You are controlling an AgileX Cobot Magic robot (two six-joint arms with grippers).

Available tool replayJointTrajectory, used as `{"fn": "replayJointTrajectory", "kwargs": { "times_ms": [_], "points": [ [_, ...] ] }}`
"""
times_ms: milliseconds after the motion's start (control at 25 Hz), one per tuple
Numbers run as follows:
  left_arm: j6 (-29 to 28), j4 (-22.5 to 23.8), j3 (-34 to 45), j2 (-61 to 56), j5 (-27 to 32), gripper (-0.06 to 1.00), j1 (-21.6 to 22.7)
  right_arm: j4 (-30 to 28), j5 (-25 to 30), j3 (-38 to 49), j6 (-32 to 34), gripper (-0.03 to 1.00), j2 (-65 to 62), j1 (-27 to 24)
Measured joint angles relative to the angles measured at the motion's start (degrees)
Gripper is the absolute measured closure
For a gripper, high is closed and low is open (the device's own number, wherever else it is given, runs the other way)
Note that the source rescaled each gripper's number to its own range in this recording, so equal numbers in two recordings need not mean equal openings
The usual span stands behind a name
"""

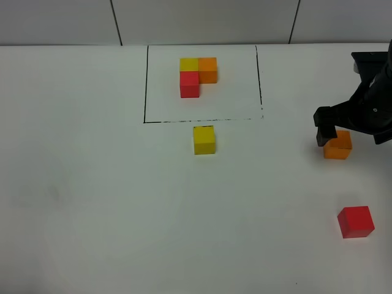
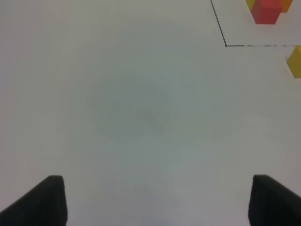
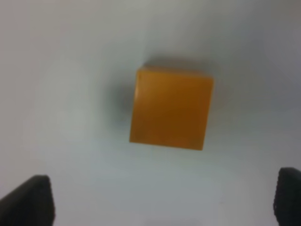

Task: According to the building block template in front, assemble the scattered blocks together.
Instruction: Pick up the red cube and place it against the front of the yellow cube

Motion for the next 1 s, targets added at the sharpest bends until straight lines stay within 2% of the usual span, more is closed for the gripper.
{"fn": "replayJointTrajectory", "kwargs": {
  "times_ms": [600,1000],
  "points": [
    [0.0,0.0,0.0,0.0,0.0,0.29,0.0,-0.61,-1.63,18.1,0.92,0.06,-11.17,-0.12],
    [0.0,0.0,0.0,0.09,0.01,0.29,0.0,2.52,-6.59,27.23,1.14,0.07,-12.51,1.96]
  ]
}}
